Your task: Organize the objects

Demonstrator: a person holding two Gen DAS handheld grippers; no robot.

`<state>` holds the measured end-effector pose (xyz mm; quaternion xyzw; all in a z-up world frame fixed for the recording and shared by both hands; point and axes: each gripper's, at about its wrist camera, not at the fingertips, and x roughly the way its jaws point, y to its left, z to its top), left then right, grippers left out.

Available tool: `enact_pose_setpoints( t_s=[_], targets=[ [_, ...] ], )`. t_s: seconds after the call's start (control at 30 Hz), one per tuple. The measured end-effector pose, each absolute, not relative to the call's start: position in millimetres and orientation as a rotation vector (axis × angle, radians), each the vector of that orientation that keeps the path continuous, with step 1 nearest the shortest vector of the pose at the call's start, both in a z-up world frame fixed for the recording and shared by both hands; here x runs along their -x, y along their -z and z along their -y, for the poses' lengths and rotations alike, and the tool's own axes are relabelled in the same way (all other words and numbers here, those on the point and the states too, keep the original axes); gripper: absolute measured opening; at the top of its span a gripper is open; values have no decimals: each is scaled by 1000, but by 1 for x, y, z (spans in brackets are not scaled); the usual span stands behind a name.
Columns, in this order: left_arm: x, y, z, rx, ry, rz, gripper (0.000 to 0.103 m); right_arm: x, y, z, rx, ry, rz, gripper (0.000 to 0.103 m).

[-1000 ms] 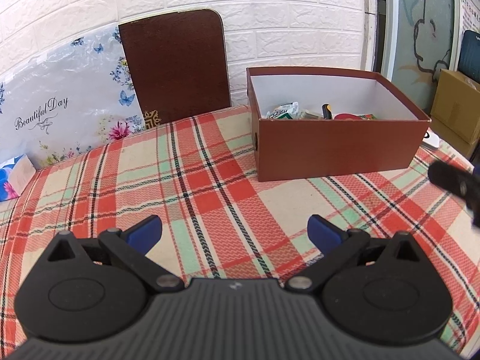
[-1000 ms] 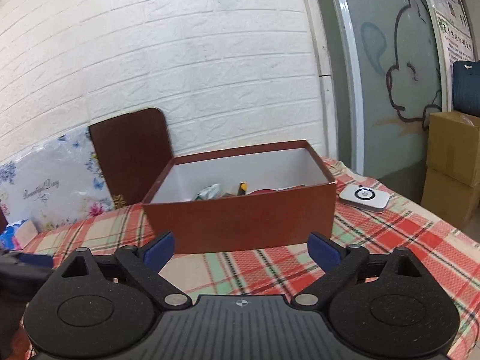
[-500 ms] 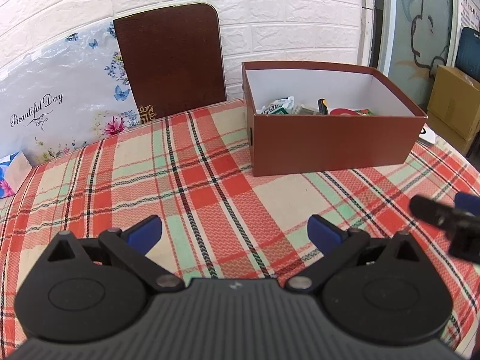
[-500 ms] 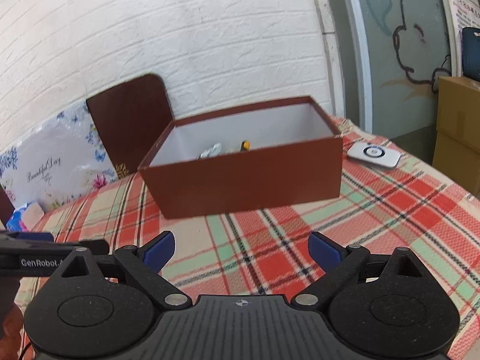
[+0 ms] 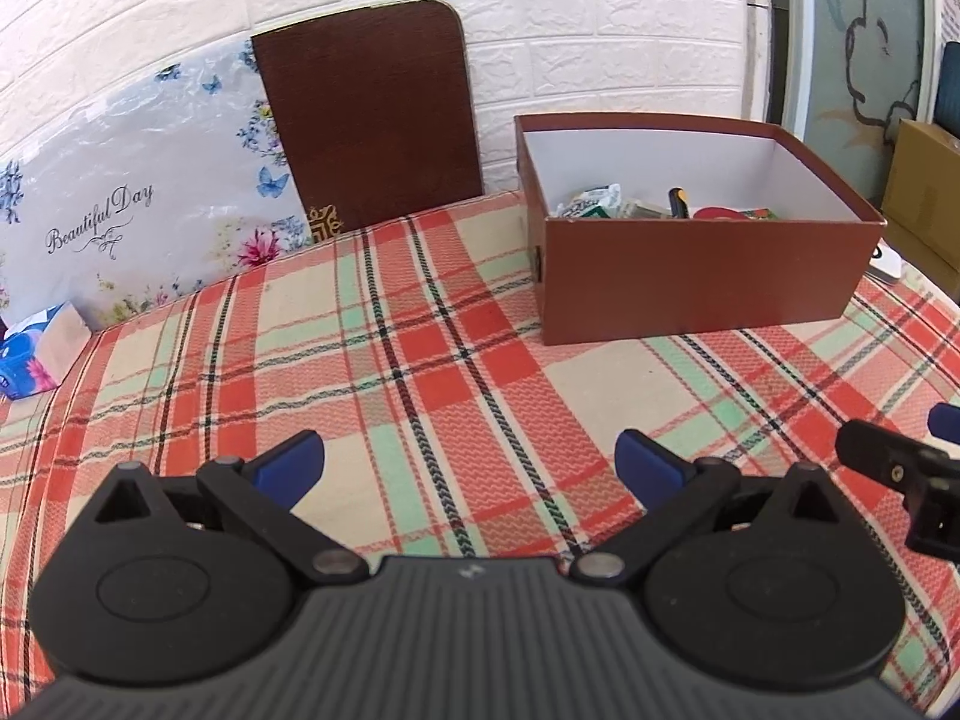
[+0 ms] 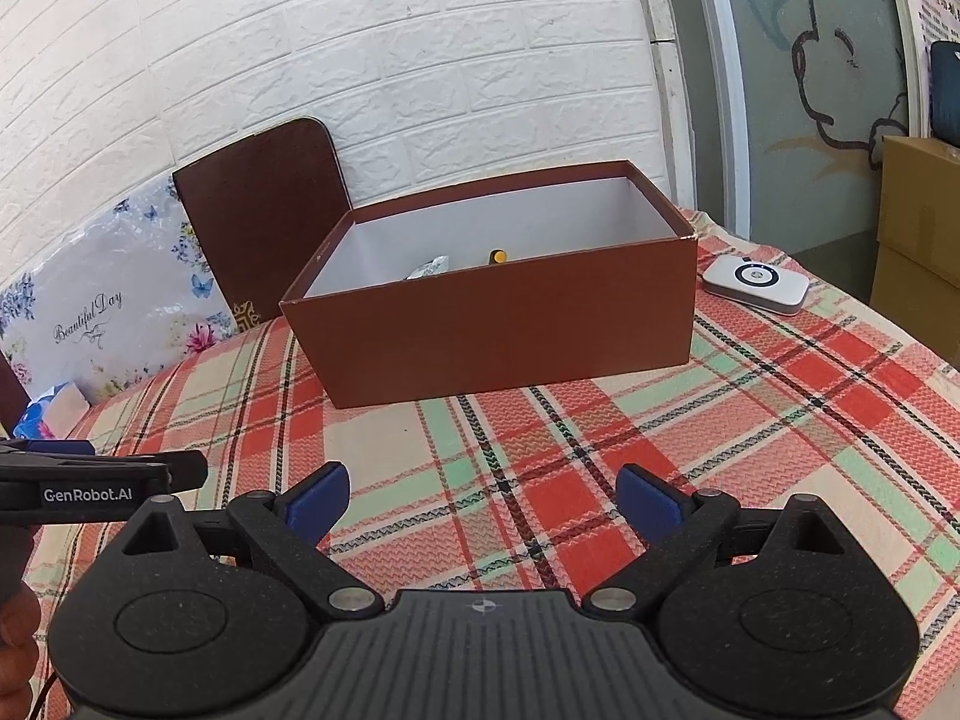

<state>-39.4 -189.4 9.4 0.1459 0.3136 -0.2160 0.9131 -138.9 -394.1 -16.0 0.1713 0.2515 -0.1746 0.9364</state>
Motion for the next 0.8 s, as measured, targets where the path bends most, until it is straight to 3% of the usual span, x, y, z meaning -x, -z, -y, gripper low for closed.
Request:
enact_pose_setpoints(
  t_s=[0.8],
  targets=[
    [42,-8,192,-313,450,-650,103,141,17,394,-358,367,-505,96]
  ],
)
